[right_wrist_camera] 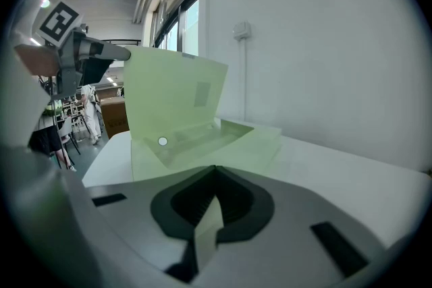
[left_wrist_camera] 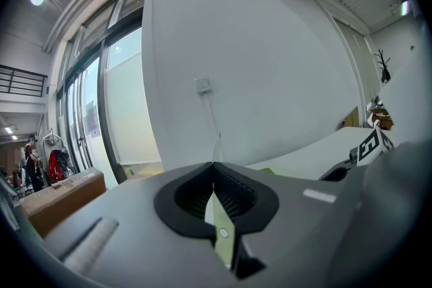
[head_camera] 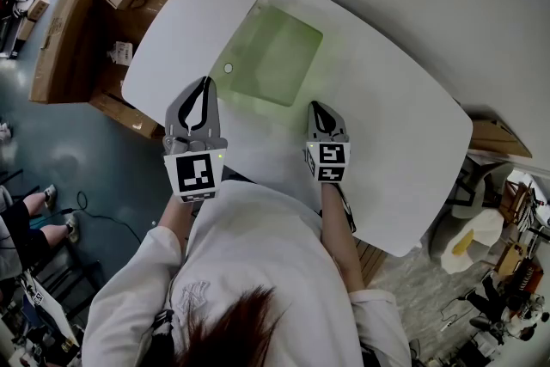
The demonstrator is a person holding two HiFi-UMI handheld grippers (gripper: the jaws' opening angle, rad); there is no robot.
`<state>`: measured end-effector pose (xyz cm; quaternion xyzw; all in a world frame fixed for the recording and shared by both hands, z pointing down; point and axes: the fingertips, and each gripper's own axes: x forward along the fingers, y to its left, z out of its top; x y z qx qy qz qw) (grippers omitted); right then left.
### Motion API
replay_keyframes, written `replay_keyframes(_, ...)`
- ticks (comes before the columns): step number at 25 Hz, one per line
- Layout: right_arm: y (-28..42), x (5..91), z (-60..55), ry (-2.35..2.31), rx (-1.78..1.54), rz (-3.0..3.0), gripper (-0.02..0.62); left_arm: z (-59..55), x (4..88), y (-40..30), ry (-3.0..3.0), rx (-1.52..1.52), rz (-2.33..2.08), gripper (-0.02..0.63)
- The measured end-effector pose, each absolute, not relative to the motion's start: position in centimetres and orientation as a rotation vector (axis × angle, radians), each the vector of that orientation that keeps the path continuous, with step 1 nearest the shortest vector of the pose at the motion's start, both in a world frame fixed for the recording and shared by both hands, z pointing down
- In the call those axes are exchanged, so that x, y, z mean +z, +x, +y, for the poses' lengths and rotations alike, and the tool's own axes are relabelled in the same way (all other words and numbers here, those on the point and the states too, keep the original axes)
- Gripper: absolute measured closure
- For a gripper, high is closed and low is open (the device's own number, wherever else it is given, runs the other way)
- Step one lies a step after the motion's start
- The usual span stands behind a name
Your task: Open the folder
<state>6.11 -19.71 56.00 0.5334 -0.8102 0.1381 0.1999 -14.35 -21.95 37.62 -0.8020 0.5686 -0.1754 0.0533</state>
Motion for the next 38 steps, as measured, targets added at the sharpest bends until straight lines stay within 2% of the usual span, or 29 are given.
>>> replay_keyframes(38, 6.15, 55.79, -19.61, 1.503, 0.386, -2.270, 0.589, -21.79, 37.47, -14.55, -2.445, -0.518, 1.747, 0.598)
